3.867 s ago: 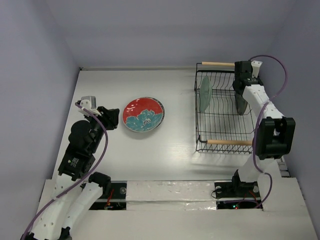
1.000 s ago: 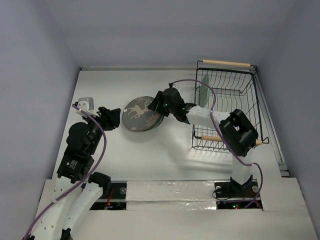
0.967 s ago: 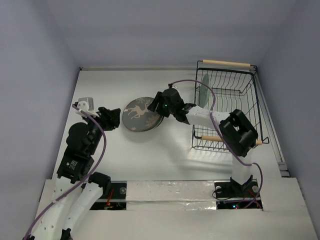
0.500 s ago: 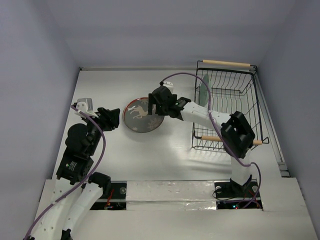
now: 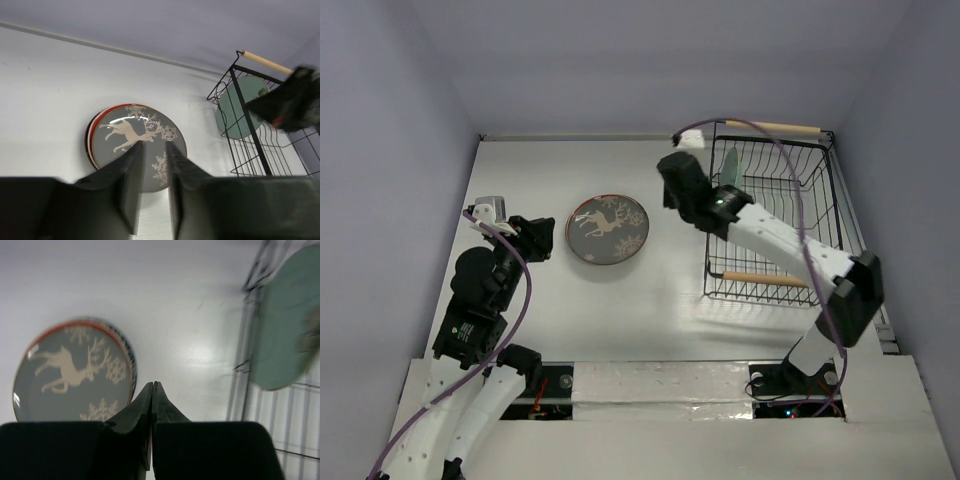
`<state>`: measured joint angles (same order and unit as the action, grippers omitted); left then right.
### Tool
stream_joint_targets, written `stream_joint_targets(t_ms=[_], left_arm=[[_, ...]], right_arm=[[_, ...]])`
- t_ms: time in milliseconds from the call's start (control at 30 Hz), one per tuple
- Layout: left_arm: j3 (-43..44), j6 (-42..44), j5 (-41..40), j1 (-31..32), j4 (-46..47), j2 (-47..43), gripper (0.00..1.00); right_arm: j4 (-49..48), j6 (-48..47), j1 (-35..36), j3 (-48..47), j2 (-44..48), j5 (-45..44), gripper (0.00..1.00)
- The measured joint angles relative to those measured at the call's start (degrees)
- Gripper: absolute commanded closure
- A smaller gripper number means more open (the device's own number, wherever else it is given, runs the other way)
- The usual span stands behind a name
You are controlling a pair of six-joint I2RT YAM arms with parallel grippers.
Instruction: Unload the plates from the dish rack
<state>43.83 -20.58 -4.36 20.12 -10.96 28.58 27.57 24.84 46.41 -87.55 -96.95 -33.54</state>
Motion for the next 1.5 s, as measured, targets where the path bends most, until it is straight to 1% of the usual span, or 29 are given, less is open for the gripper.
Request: stream_joint_targets(t_ms=[33, 100, 133, 167, 200, 267, 333, 367, 433, 567, 600, 733, 767, 800, 867, 900, 967, 1067, 1133, 1167, 1267, 1400, 1500], left_arm=[[0.0, -0.04, 0.09, 0.0, 0.0, 0.0, 0.93], [0.0, -0.07, 0.24, 0.0, 0.0, 0.0, 1.0], [0.0, 0.09, 0.24, 0.0, -0.02, 0.0, 1.0], [0.0, 0.11, 0.2, 0.0, -0.02, 0.0, 1.0], [0.0, 0.11, 0.2, 0.0, -0.02, 0.0, 1.0], [0.0, 0.13, 0.2, 0.0, -0.02, 0.0, 0.93], [0.0, 0.09, 0.2, 0.0, -0.02, -0.02, 0.87], [0.0, 0.11, 0.22, 0.0, -0.02, -0.07, 0.86], [0.0, 0.09, 0.22, 0.0, -0.02, -0.22, 0.85], [0.0, 0.11, 0.17, 0.0, -0.04, -0.37, 0.84], [0.0, 0.11, 0.17, 0.0, -0.04, -0.37, 0.84], [0.0, 0.11, 0.2, 0.0, -0.04, -0.37, 0.84], [0.0, 0.11, 0.17, 0.0, -0.02, -0.37, 0.84], [0.0, 0.11, 0.2, 0.0, -0.04, -0.37, 0.83], [0.0, 0.11, 0.2, 0.0, -0.02, -0.37, 0.83], [0.0, 0.11, 0.2, 0.0, -0.02, -0.39, 0.83], [0.0, 0.11, 0.2, 0.0, -0.02, -0.5, 0.83], [0.0, 0.11, 0.2, 0.0, -0.02, -0.66, 0.83], [0.0, 0.11, 0.2, 0.0, -0.02, -0.66, 0.83], [0.0, 0.11, 0.2, 0.0, -0.02, -0.66, 0.83], [0.0, 0.11, 0.2, 0.0, -0.02, -0.66, 0.83], [0.0, 0.11, 0.22, 0.0, -0.02, -0.7, 0.82], [0.0, 0.13, 0.22, 0.0, -0.02, -0.7, 0.77]], right_arm=[[-0.26, -0.85, -0.68, -0.02, 2.6, -1.25, 1.0], [-0.87, -2.21, -3.76, 0.0, 7.72, -3.45, 0.98], [-1.18, -2.69, -5.88, 0.02, 9.62, -4.22, 0.9], [-1.44, -3.04, -8.52, 0.28, 11.41, -4.63, 0.6], [-1.31, -3.37, -11.08, 0.52, 12.76, -5.14, 0.45], [-1.03, -4.28, -16.39, 1.09, 13.99, -6.03, 0.21], [-0.02, -5.55, -20.11, 1.46, 13.4, -6.73, 0.19], [0.5, -5.88, -21.33, 1.49, 12.48, -6.8, 0.19], [0.57, -6.91, -23.12, 1.49, 9.79, -6.1, 0.2], [0.61, -8.44, -25.07, 1.44, 2.56, -3.48, 0.29], [0.66, -8.72, -25.16, 1.42, 0.98, -2.71, 0.3], [0.96, -9.64, -25.79, 1.05, -2.89, -0.57, 0.42], [1.01, -9.79, -25.81, 0.57, -3.52, -0.31, 0.49], [0.96, -10.14, -25.81, -0.07, -4.11, -0.2, 0.51], [0.76, -10.21, -25.81, -1.05, -5.07, 0.07, 0.52], [0.61, -10.36, -25.81, -1.38, -5.53, 0.24, 0.61], [0.48, -11.13, -25.81, -1.66, -6.27, 0.66, 0.74], [0.63, -11.65, -25.81, -2.01, -7.04, 0.5, 0.88], [1.33, -11.87, -25.81, -2.1, -7.17, -0.15, 0.9], [1.68, -12.11, -25.83, -2.36, -7.17, -0.39, 0.95], [2.97, -13.14, -26.03, -3.06, -7.13, -0.55, 1.0], [4.83, -15.21, -26.08, -3.5, -6.27, -0.35, 1.0], [6.75, -16.96, -26.08, -3.56, -4.48, 0.24, 1.0]])
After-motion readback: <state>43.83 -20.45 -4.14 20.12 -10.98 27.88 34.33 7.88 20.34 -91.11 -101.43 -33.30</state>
